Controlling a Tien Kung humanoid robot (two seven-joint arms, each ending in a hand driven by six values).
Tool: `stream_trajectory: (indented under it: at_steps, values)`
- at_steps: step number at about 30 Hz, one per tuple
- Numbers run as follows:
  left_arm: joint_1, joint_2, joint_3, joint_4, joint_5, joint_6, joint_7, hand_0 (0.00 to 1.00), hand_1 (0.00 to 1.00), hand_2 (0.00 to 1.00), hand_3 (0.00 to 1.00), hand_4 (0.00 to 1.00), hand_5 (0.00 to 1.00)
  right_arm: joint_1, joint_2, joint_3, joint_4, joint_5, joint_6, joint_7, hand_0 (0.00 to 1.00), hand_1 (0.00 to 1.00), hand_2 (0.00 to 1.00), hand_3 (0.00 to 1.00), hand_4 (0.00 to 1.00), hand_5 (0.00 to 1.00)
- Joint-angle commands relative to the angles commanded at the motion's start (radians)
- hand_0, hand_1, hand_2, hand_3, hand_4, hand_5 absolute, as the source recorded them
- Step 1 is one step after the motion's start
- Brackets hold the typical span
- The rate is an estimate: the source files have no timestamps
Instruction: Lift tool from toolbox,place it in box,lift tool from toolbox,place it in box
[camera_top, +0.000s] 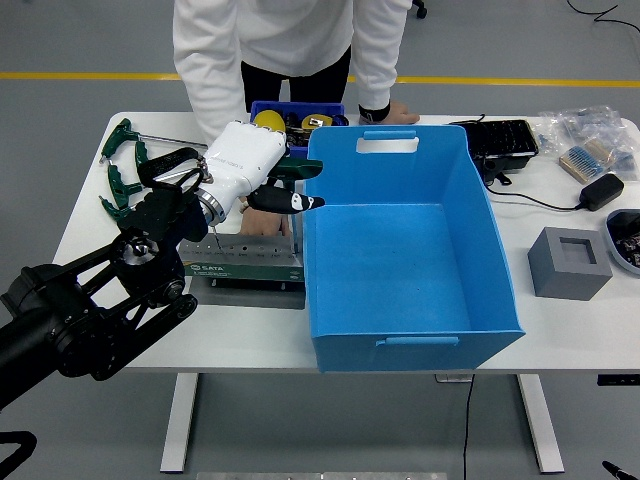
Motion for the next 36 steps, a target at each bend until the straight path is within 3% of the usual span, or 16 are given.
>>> stream_trajectory:
  at_steps: [5, 6, 11, 12, 17, 18, 21, 29, 36]
  values:
    - [-0.002, 0.003, -0.001, -0.008, 0.000, 0.005, 0.002, 0.159, 0.002, 0.002, 0.002, 0.940, 0.998, 0.001, 0.000, -0.001, 0.000, 0.002, 0.000, 0.001, 0.774, 0.698, 0.731, 0.704, 0.994, 0.787]
    - [-0.002, 0.003, -0.001, -0.010, 0.000, 0.004, 0.002, 0.162, 0.002, 0.002, 0.002, 0.812, 0.907, 0.000, 0.000, -0.001, 0.000, 0.002, 0.000, 0.000, 0.774, 0.698, 0.732, 0.704, 0.994, 0.786]
    - [-0.004, 0.009, -0.001, -0.022, 0.000, 0.001, -0.003, 0.162, 0.002, 0.002, 0.002, 0.812, 0.907, -0.004, 0.001, -0.001, 0.000, 0.004, 0.000, -0.001, 0.774, 0.698, 0.732, 0.704, 0.994, 0.786]
    - [-0.005, 0.011, -0.002, -0.025, 0.000, 0.000, -0.007, 0.163, 0.002, 0.002, 0.002, 0.741, 0.646, -0.004, 0.001, -0.001, 0.000, 0.003, 0.000, -0.001, 0.774, 0.696, 0.732, 0.705, 0.994, 0.786]
    - [-0.008, 0.020, -0.005, -0.043, 0.000, -0.001, -0.020, 0.163, 0.002, 0.002, 0.002, 0.741, 0.646, -0.004, 0.002, -0.001, 0.000, 0.004, 0.000, 0.000, 0.774, 0.696, 0.732, 0.705, 0.994, 0.786]
    - [-0.008, 0.022, -0.007, -0.048, 0.000, -0.002, -0.021, 0.162, 0.002, 0.002, 0.007, 0.744, 0.590, -0.004, 0.002, -0.001, 0.000, 0.004, 0.000, 0.000, 0.775, 0.698, 0.731, 0.704, 0.994, 0.787]
    - [-0.012, 0.029, -0.011, -0.066, -0.002, -0.008, -0.023, 0.162, 0.002, 0.002, 0.007, 0.744, 0.590, -0.005, 0.003, -0.001, 0.000, 0.004, 0.000, 0.000, 0.775, 0.698, 0.731, 0.704, 0.994, 0.787]
    - [-0.032, 0.060, -0.018, -0.130, -0.038, -0.059, -0.025, 0.162, 0.002, 0.002, 0.007, 0.737, 0.584, -0.006, 0.002, -0.002, 0.000, 0.006, 0.000, -0.001, 0.774, 0.698, 0.732, 0.704, 0.994, 0.786]
    - [-0.086, 0.101, -0.013, -0.190, -0.127, -0.099, -0.020, 0.162, 0.002, 0.002, 0.014, 0.708, 0.550, -0.003, 0.000, -0.002, 0.000, 0.013, -0.002, -0.001, 0.775, 0.697, 0.730, 0.704, 0.994, 0.786]
